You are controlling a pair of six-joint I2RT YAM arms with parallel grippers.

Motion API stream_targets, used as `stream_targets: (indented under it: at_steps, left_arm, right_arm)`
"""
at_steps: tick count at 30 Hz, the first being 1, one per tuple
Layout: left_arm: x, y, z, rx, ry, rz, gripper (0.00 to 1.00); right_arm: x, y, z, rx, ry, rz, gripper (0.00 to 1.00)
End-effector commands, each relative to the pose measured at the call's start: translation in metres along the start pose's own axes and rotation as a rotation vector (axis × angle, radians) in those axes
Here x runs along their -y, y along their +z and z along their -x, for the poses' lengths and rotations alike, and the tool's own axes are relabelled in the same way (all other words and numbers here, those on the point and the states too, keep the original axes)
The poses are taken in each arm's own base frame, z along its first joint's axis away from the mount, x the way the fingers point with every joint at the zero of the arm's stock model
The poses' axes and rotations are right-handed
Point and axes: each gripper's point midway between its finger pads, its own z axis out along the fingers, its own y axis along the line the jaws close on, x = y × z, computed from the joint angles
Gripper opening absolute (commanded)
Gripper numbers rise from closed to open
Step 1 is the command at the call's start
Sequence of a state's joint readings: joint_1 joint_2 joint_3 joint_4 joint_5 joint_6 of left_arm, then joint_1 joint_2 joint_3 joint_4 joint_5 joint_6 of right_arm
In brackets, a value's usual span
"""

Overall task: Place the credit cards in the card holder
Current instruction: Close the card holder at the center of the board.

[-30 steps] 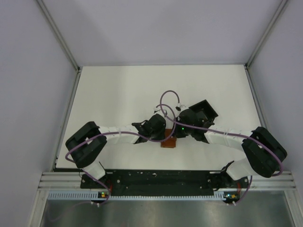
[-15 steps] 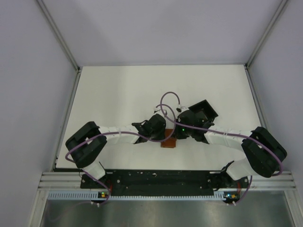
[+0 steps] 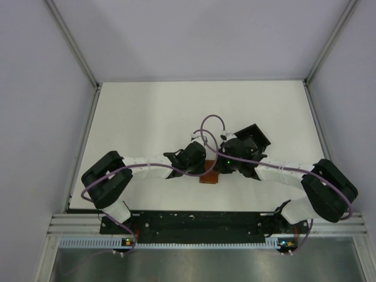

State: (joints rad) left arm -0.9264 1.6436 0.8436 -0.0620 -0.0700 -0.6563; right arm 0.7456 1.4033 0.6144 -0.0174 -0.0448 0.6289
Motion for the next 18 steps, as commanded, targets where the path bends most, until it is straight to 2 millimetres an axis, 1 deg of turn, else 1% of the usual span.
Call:
stream_targets:
  at_steps: [1,10,11,13,18]
  left_arm:
    - [-0.010,0.002,-0.004,-0.014,0.006,0.048,0.03]
    - [-0.007,0.001,-0.003,-0.008,0.002,0.036,0.03]
    - [-0.007,0.002,-0.003,-0.007,0.002,0.033,0.03]
    - [-0.006,0.002,-0.003,-0.009,0.000,0.029,0.03]
    - [-0.008,0.001,-0.005,-0.011,0.002,0.031,0.03]
  right_arm:
    - [-0.005,0.000,0.005,0.028,-0.024,0.007,0.02]
    - [-0.006,0.010,0.000,0.005,-0.029,-0.015,0.02]
    - [-0.001,0.010,-0.008,-0.026,-0.024,-0.037,0.02]
    - [0.006,0.013,-0.007,-0.018,-0.019,-0.075,0.02]
    - [0.012,0.014,-0.010,-0.031,-0.042,-0.127,0.01]
